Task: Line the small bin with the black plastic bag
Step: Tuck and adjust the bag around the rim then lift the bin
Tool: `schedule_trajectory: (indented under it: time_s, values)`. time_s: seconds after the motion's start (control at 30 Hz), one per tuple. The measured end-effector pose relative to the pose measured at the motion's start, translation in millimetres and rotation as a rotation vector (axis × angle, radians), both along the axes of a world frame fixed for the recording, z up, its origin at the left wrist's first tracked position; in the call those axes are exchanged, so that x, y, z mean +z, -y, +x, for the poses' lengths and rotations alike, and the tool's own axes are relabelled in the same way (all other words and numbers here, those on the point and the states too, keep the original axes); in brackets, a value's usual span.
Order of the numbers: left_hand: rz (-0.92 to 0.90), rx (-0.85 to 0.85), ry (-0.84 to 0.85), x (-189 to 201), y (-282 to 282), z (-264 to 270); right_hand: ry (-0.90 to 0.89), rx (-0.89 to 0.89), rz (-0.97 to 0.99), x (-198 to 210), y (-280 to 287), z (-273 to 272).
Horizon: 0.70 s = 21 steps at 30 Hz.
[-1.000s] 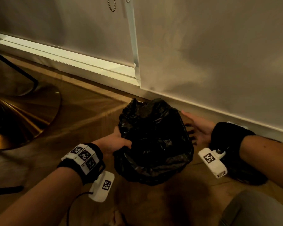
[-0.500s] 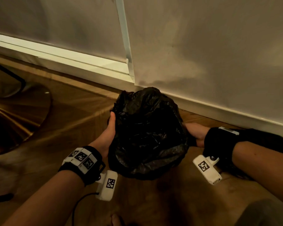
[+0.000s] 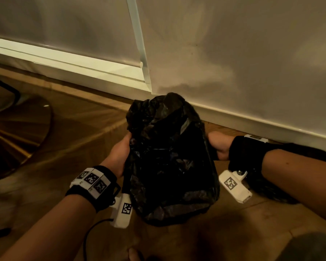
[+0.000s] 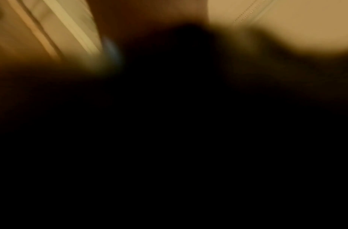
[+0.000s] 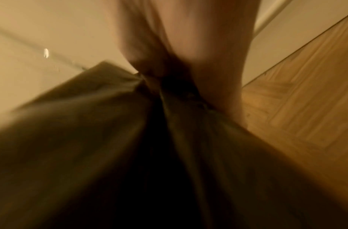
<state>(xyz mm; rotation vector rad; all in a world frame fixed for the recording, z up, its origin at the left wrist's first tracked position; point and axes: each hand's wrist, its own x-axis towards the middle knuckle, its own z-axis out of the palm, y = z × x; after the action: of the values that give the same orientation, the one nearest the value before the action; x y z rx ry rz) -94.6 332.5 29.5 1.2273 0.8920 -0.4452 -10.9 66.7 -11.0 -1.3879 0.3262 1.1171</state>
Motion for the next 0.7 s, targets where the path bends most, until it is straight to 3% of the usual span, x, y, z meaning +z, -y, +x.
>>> schedule_trajectory:
  time_s: [0.17, 0.27, 0.37, 0.47, 0.53, 0.6, 0.7]
  values:
    - [0.064, -0.142, -0.031, 4.0, -2.1, -6.1, -0.015, 0.219, -0.127, 6.0, -1.8, 1.2]
    - [0.127, -0.274, -0.055, 8.3, -10.0, -8.6, 0.026, 0.186, -0.244, 15.7, -6.2, 10.3]
    - [0.163, -0.374, -0.062, 13.1, -13.5, -8.3, 0.01, 0.25, -0.161, 8.8, -6.3, 12.5]
    - [0.259, -0.457, -0.104, 10.7, -11.1, -7.7, 0.035, 0.155, -0.031, 16.1, -13.1, 10.2]
    - [0.245, -0.505, -0.129, 7.7, -9.8, -8.3, -0.045, 0.162, 0.109, 23.3, -14.3, 16.6]
    - [0.226, -0.516, -0.14, 6.3, -9.7, -8.7, -0.092, 0.246, 0.191, 31.1, -11.6, 23.5]
    - [0.221, -0.464, -0.125, 2.9, -8.3, -8.4, 0.007, 0.456, 0.116, 33.0, -14.0, 25.4]
